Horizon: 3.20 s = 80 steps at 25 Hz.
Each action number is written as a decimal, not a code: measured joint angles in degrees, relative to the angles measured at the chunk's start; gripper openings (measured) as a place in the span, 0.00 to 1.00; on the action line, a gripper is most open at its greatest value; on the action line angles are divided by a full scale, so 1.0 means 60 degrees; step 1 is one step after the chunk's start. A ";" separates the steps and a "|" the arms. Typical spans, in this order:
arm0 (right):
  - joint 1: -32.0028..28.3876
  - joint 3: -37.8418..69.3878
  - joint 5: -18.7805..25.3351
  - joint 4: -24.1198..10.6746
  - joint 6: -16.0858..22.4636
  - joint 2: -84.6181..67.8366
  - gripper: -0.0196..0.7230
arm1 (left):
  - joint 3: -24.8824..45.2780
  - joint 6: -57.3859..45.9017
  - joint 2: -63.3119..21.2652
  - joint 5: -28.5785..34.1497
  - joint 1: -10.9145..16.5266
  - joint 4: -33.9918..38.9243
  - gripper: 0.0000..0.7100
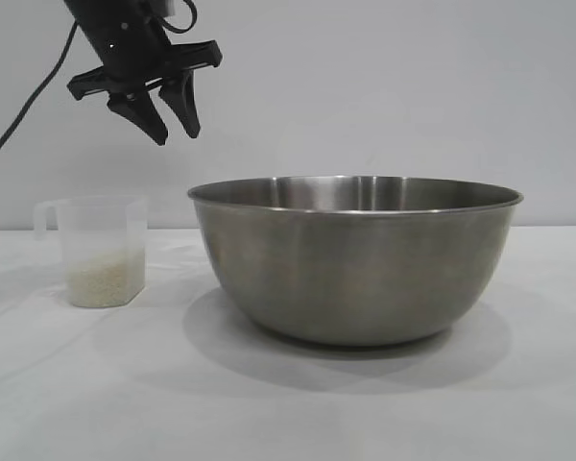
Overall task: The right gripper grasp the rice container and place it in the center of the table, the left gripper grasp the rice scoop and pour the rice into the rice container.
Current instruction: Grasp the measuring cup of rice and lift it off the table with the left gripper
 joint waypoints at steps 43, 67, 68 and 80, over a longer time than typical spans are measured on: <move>-0.0007 0.0000 0.0036 0.0000 0.0000 0.0000 0.42 | 1.3750 0.0044 -0.6642 -1.3056 0.0000 0.1604 0.38; -0.0007 0.0000 0.0036 0.0000 0.0000 0.0000 0.42 | 1.3954 -0.0644 -0.1780 -1.5819 0.0000 0.2690 0.38; -0.0007 0.0000 0.0036 0.0000 0.0000 0.0000 0.42 | 1.3879 -0.0665 -0.1689 -1.5819 0.0000 0.2690 0.38; -0.0007 0.0000 0.0036 0.0000 0.0000 0.0000 0.42 | 1.3096 -0.0704 -0.1147 -1.5841 0.0000 0.2613 0.38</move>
